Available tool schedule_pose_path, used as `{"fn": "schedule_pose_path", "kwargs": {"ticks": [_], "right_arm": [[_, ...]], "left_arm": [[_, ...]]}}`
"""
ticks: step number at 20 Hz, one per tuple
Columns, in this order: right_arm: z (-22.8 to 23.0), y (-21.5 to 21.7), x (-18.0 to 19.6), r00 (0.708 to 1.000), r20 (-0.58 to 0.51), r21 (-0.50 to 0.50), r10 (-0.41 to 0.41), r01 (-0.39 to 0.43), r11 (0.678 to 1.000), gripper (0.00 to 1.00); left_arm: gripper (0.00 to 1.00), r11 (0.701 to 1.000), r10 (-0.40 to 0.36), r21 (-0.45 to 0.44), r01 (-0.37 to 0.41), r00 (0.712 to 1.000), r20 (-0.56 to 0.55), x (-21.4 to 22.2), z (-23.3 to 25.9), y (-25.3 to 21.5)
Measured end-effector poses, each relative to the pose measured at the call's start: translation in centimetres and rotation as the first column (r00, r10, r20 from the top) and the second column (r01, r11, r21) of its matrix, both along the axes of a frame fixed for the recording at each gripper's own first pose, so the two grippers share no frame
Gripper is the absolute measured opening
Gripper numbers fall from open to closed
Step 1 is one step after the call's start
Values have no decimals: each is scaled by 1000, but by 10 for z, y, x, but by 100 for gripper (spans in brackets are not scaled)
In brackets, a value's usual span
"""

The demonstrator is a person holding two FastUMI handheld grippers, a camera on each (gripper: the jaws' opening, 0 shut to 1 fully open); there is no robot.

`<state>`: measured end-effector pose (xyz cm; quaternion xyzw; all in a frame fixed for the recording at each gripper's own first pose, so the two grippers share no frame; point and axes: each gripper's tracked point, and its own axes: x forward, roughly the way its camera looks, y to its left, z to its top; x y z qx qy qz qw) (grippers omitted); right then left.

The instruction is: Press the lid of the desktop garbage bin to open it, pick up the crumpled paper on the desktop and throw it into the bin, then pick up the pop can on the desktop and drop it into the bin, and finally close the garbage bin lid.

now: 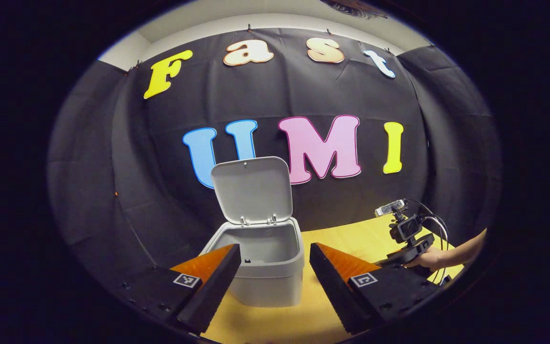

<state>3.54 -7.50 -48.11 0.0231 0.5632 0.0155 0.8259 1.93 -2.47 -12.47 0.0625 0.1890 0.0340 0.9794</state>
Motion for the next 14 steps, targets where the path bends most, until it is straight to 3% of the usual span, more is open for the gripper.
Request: {"fn": "schedule_pose_path", "kwargs": {"ticks": [6,8,9,11,12,13,14], "right_arm": [[-41,-4,-11,994,-108,16,-3,5,1000,90],[-48,-6,-16,992,-129,14,6,-4,1000,83],[-51,-4,-16,991,-133,22,12,-9,1000,73],[-54,0,-17,989,-147,39,27,-22,999,65],[-55,-1,-15,990,-141,53,28,-20,998,64],[-55,0,-15,989,-147,67,30,-21,998,74],[-55,-1,-14,989,-142,71,31,-22,997,72]], "left_arm": [[98,1000,-1,3,1,1000,-19,-1,-8,-20],[98,1000,4,-7,-4,999,-32,1,-13,-25],[98,1000,7,-14,-7,1000,-30,2,-13,-27],[98,1000,11,-28,-11,1000,-21,5,-11,-31],[98,999,14,-31,-14,1000,-21,7,-12,-32],[98,999,16,-32,-17,1000,-21,8,-12,-33],[98,999,18,-33,-19,1000,-19,9,-13,-33]]}}
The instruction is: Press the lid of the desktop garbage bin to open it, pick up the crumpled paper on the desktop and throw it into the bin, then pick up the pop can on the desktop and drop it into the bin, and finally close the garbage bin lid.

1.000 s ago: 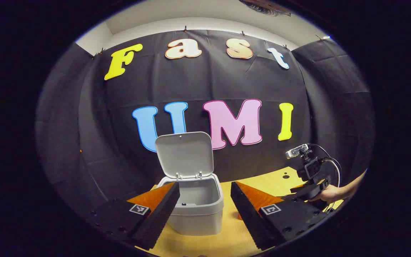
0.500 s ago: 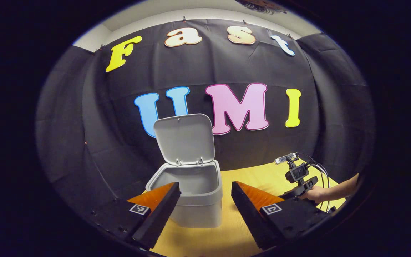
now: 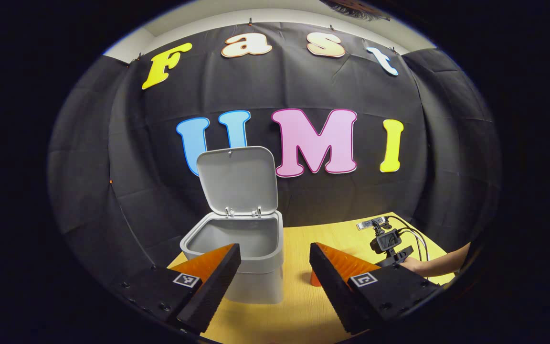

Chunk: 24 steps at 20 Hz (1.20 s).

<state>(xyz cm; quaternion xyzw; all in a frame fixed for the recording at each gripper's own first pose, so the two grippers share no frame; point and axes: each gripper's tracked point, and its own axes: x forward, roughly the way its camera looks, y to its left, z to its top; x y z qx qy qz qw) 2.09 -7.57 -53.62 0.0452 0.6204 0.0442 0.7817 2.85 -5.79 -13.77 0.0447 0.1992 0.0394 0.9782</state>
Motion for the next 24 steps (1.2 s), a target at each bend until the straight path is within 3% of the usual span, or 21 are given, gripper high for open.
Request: {"fn": "schedule_pose_path", "kwargs": {"ticks": [1,2,3,4,7,12,17,20,24], "right_arm": [[1,2,-1,1000,0,13,3,-3,1000,36],[1,2,-3,1000,-2,13,7,-7,1000,45],[1,2,-4,1000,-9,15,9,-9,1000,22],[3,0,-3,1000,-9,8,13,-12,1000,34],[26,-1,10,998,56,17,-4,3,1000,31],[127,0,52,974,228,86,-1,-19,996,31],[228,37,113,902,432,195,2,-96,976,31],[277,81,131,866,495,235,67,-208,950,30],[340,157,134,785,597,245,163,-373,895,31]], "left_arm": [[98,1000,1,-4,-1,1000,0,0,-1,-1],[98,1000,0,-9,0,1000,-2,0,-3,-2],[98,1000,-3,-16,3,1000,-5,0,-4,-4],[98,1000,-7,-22,7,1000,-8,-1,-7,-5],[98,999,-24,-21,24,1000,-8,-1,-9,-6],[98,998,-40,-55,40,999,-5,-4,-14,-3],[98,997,-36,-70,37,999,16,-13,-10,9],[98,997,-21,-79,23,999,27,-22,-7,20],[98,998,-4,-55,7,999,52,-34,5,34]]}}
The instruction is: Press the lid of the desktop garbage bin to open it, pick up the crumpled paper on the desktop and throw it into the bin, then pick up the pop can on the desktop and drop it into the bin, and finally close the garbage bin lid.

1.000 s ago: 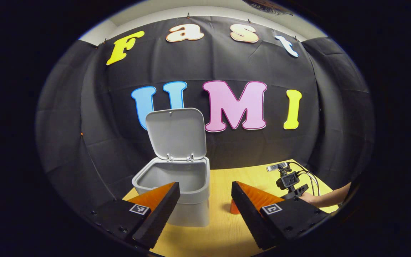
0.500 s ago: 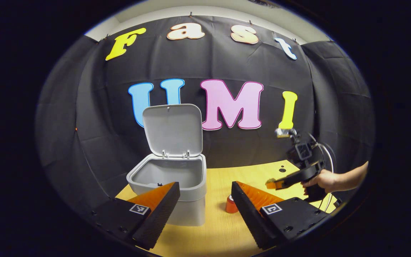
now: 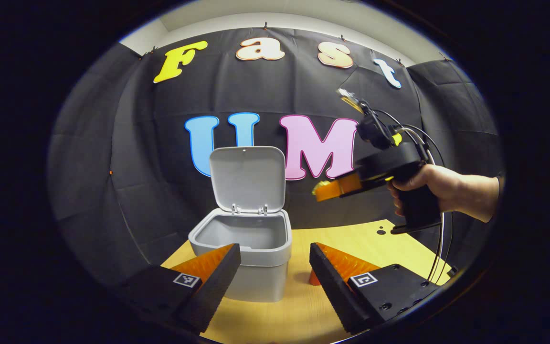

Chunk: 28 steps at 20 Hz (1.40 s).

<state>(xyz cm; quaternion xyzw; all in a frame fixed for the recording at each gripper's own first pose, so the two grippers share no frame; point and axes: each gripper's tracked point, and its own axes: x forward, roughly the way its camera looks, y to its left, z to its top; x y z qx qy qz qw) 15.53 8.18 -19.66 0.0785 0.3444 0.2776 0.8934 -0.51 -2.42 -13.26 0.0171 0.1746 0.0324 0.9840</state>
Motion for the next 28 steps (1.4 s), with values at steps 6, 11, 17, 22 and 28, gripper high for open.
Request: {"fn": "schedule_pose_path", "kwargs": {"ticks": [6,11,17,22,28], "right_arm": [[1,105,-15,984,20,-5,179,-179,984,31],[-24,137,-8,981,-6,-22,193,-193,981,19],[-39,116,-1,988,-5,-62,157,-157,986,99],[-21,51,11,997,70,-81,24,-18,997,98],[-15,-77,3,974,141,-134,-176,195,972,97]], "left_arm": [[98,997,69,18,-69,998,12,-25,10,26],[98,991,134,28,-134,991,0,-48,10,50],[99,988,153,-16,-153,988,-22,-50,0,53],[99,997,57,-52,-61,996,-75,-31,-34,24],[99,986,-155,-87,143,976,-151,9,-93,-39]]}}
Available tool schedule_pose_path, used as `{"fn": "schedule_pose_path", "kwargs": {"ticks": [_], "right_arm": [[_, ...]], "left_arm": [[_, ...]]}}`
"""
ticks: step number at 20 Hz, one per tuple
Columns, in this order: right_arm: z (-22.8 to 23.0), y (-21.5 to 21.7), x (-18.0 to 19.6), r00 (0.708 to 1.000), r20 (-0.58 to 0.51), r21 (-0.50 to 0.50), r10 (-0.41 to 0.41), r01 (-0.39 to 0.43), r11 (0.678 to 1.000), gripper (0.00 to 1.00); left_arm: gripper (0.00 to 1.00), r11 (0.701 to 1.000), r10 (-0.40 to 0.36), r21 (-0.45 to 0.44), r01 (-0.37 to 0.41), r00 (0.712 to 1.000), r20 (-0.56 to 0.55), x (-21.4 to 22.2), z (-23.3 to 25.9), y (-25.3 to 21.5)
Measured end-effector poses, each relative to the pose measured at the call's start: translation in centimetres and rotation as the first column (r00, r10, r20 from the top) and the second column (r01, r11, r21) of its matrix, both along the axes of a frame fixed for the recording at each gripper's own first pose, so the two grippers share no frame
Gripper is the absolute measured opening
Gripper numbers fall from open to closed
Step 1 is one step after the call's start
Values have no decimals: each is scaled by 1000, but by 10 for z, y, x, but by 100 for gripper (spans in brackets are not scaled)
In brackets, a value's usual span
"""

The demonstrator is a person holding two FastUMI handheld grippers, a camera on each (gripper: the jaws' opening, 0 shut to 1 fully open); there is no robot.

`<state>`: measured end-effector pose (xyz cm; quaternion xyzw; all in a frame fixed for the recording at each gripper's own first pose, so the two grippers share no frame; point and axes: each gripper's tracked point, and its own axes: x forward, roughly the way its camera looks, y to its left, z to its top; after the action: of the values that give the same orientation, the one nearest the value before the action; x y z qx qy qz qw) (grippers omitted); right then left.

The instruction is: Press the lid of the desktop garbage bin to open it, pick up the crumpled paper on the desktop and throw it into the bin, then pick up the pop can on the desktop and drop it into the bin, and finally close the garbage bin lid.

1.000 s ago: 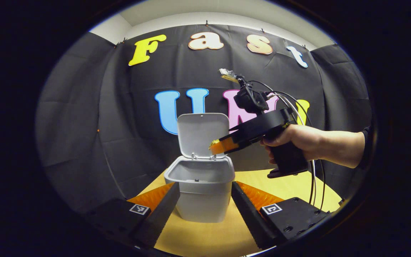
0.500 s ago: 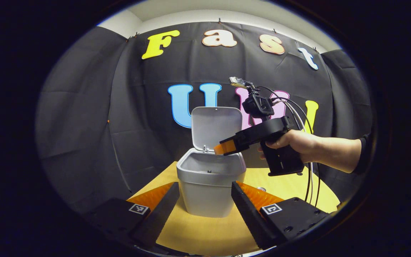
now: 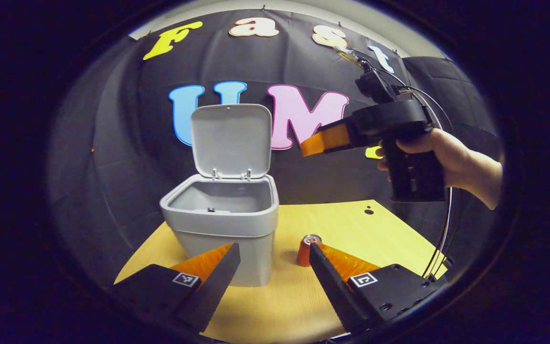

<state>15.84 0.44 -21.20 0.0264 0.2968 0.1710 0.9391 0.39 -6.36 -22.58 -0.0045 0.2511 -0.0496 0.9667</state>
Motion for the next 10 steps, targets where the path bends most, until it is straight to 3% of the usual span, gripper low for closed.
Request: {"fn": "schedule_pose_path", "kwargs": {"ticks": [5,10], "right_arm": [[-18,-123,-52,979,-8,-108,-203,201,974,98],[-10,-221,-104,904,61,-135,-424,428,894,97]], "left_arm": [[99,990,-143,-9,143,988,-51,32,-53,-49],[99,988,-150,-41,146,983,-106,69,-122,-81]]}}
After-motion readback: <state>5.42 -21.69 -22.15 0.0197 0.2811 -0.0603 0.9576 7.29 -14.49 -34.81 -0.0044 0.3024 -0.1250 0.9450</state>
